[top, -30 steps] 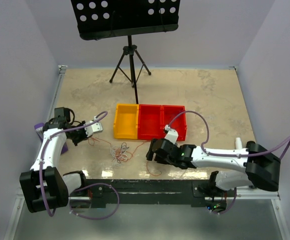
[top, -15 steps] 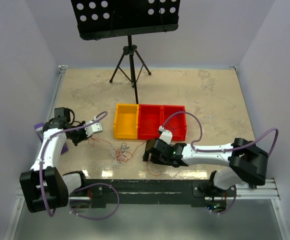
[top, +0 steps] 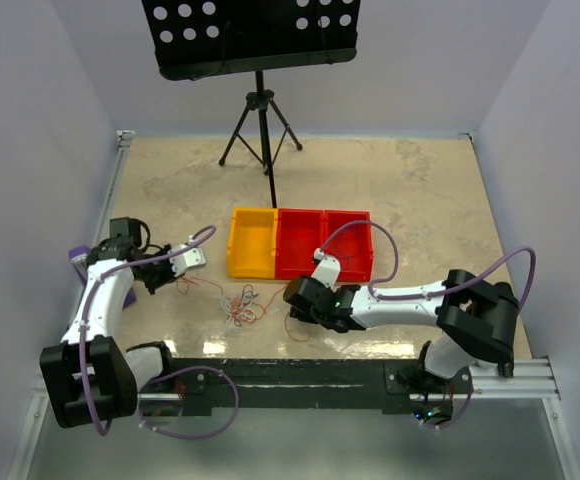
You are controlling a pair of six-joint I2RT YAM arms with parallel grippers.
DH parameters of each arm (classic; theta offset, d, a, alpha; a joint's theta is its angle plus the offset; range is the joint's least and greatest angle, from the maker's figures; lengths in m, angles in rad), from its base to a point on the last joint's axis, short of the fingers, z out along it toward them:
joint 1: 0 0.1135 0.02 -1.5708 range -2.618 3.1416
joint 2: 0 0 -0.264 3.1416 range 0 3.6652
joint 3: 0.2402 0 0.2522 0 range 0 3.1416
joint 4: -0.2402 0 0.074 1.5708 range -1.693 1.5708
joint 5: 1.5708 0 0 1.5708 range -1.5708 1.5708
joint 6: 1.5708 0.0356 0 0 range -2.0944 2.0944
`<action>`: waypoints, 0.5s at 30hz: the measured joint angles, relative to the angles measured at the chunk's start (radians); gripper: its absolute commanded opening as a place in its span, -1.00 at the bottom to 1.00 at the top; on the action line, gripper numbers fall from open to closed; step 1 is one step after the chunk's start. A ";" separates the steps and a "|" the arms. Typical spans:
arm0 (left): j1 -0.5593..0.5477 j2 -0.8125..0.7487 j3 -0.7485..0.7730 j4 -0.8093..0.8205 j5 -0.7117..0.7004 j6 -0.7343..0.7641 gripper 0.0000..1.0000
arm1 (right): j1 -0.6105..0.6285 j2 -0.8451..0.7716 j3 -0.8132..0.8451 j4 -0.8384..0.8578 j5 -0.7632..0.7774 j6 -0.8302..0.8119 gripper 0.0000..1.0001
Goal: Untangle the cables
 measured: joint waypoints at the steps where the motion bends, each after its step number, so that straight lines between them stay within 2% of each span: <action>1: 0.000 0.000 -0.002 0.000 0.000 0.000 -1.00 | 0.000 0.004 0.000 0.004 0.008 0.001 -0.49; 4: 0.000 0.000 -0.005 0.000 0.000 0.000 -1.00 | 0.000 0.017 -0.002 0.023 0.027 0.007 -0.76; 6: 0.000 0.000 -0.005 0.000 0.000 0.000 -1.00 | 0.000 0.020 -0.012 0.041 0.038 0.013 -0.80; 7: 0.000 -0.001 -0.005 0.000 0.000 0.000 -1.00 | 0.000 0.018 -0.019 0.047 0.042 0.018 -0.75; 10: 0.000 -0.002 -0.005 0.000 -0.001 0.001 -1.00 | 0.000 0.003 -0.039 0.066 0.043 0.028 -0.34; 11: 0.000 -0.002 -0.005 0.000 0.000 0.001 -1.00 | 0.002 -0.010 -0.049 0.073 0.041 0.029 -0.26; 15: 0.000 -0.002 -0.005 0.000 0.000 0.001 -1.00 | 0.012 -0.095 -0.099 0.037 0.029 0.005 -0.10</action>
